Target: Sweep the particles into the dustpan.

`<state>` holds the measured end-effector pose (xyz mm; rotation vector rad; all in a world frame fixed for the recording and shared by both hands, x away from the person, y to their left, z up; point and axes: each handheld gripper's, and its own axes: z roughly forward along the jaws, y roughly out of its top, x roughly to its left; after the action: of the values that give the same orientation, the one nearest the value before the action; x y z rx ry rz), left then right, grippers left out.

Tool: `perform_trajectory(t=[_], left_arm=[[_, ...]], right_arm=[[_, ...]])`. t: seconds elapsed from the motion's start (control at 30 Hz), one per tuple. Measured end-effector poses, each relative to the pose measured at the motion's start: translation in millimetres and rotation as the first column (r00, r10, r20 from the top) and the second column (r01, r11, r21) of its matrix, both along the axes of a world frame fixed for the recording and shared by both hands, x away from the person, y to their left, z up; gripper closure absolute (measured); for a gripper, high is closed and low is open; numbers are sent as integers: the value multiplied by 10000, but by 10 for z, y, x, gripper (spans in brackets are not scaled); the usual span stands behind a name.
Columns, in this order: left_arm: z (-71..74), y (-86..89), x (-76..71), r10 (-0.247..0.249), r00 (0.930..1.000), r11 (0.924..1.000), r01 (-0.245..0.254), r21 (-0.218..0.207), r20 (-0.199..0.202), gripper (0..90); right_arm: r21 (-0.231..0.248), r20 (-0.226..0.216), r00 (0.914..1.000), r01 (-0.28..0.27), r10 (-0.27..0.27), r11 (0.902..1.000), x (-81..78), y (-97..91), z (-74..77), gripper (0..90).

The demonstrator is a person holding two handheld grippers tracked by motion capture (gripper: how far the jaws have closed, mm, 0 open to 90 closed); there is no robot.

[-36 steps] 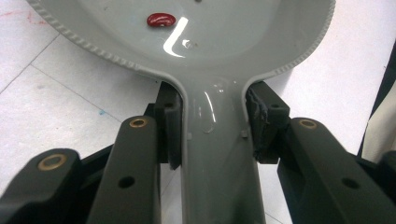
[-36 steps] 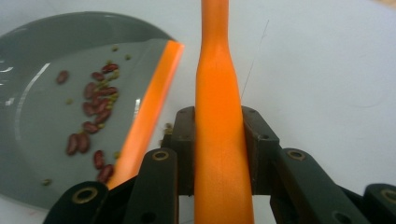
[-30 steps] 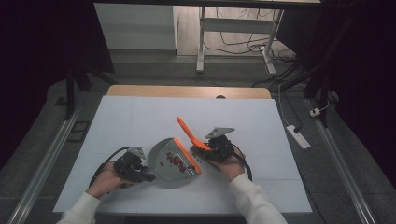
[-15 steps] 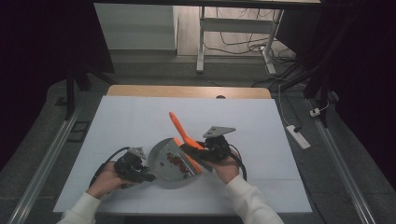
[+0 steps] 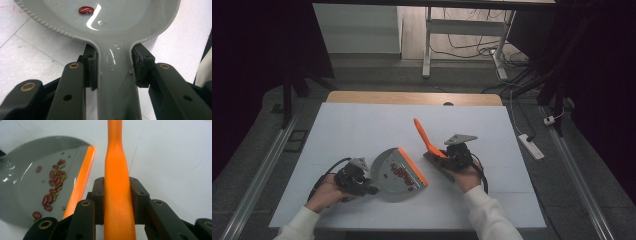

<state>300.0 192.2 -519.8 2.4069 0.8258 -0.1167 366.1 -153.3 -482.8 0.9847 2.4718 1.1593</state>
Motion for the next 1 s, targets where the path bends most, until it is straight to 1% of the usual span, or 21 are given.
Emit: perform_trajectory(t=[0.03,0.07,0.1,0.17,0.2,0.27,0.3,0.43,0.5,0.53,0.6,0.7,0.73,0.77,0.87,0.93,1.0], left_arm=[[0,-1,-1,4,10000,10000,-4,1,0,618],[0,-2,-1,1,10000,10000,-1,-6,10,618],[0,-3,-2,8,10000,10000,-8,-8,13,618],[-1,-6,-3,16,10000,10000,-16,-4,27,618],[-1,-8,-3,18,10000,10000,-18,-3,26,618],[3,-11,-6,43,10000,10000,-43,0,40,618],[5,-13,-9,48,10000,10000,-48,3,46,618],[0,-17,-11,64,10000,10000,-64,22,30,618],[-3,-16,-12,74,10000,10000,-74,11,37,618],[-7,-15,-13,87,10000,10000,-87,-4,29,618],[-10,-16,-14,85,10000,10000,-85,-6,9,618],[-7,-15,-14,83,10000,10000,-83,-24,33,618],[-5,-16,-15,90,9999,10000,-90,-29,55,617],[-5,-18,-18,97,9999,9999,-97,-30,72,618],[-11,-22,-21,142,9999,9999,-141,-65,93,618],[-14,-22,-21,146,9998,9999,-145,-74,117,618],[-17,-22,-21,148,9998,9999,-147,-88,131,618]], right_arm=[[-66,-87,9999,-80,79,9999,-20,15,-33,702],[-14,-32,9998,-174,174,9998,-50,25,-56,702],[16,-18,9997,-247,247,9997,-80,38,-59,702],[-78,-99,9992,-397,396,9992,-135,69,-52,701],[-18,-88,9988,-473,473,9989,-161,76,-60,701],[267,-228,9982,-541,547,9982,-206,86,-76,701],[317,-257,9980,-562,571,9979,-228,91,-78,701],[315,-116,9973,-726,730,9969,-333,142,-84,700],[211,-3,9968,-797,798,9966,-384,180,-78,700],[320,43,9965,-841,840,9959,-404,198,-75,701],[622,-66,9942,-1067,1073,9923,-428,232,-68,701],[579,-37,9905,-1373,1378,9888,-482,306,-56,701],[681,-61,9883,-1514,1522,9861,-491,317,-48,701],[818,10,9870,-1603,1607,9837,-495,316,-38,701],[1031,368,9901,-1386,1355,9850,-487,271,4,701],[1232,439,9932,-1124,1078,9860,-452,201,29,701],[1453,366,9963,-817,772,9860,-412,126,46,701]])
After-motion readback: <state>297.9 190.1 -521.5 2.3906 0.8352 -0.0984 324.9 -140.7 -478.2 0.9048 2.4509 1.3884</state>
